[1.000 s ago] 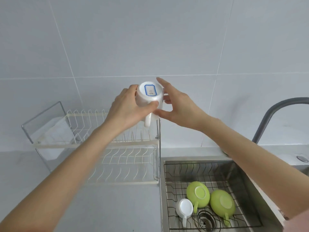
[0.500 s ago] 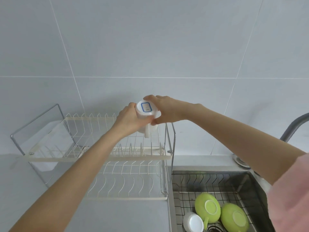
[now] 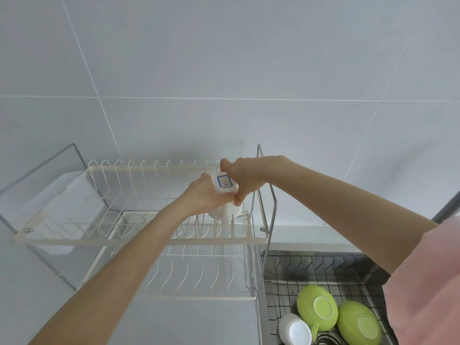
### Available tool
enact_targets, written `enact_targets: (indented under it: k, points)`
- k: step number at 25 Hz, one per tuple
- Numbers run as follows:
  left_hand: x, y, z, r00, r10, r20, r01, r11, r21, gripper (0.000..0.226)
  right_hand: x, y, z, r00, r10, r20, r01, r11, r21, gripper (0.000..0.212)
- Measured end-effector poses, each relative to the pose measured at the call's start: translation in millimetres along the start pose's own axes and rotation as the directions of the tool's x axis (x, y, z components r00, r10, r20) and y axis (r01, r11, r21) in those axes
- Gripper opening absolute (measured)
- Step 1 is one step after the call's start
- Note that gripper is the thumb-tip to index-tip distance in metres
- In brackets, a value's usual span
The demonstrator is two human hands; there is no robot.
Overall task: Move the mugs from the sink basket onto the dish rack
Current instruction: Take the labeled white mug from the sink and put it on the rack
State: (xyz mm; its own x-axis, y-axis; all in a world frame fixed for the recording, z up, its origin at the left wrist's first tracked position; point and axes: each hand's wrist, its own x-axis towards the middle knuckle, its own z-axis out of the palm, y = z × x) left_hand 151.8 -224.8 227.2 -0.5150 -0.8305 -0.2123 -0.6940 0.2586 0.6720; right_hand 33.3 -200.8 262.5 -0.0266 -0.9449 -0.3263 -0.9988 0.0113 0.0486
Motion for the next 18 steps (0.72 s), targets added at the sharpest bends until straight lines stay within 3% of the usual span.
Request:
enact_targets:
  k: [11,15,18]
  points:
    - [4.4,-5.3,0.0,0.998,-0.045,0.046,0.043,0.998,0.043,0.067,2.2,-2.2,3.0,1.000,0.006,0.012,-0.005,0.997,-0.071,0.082]
    - [-0.6,-4.6,-7.3,0.998,0.064,0.016,-0.066,0.991,0.115,0.071,0.4,1.1,-3.6,0.999,0.030,0.017,-0.029,0.995,-0.091,0.086]
    - [-14.4,-0.4,-18.5,0.983,0.166,-0.080,-0.143,0.961,0.237,0.072,-23.4,6.0,-16.3,0.997,-0.010,-0.072,0.010,1.000,0.002,0.085]
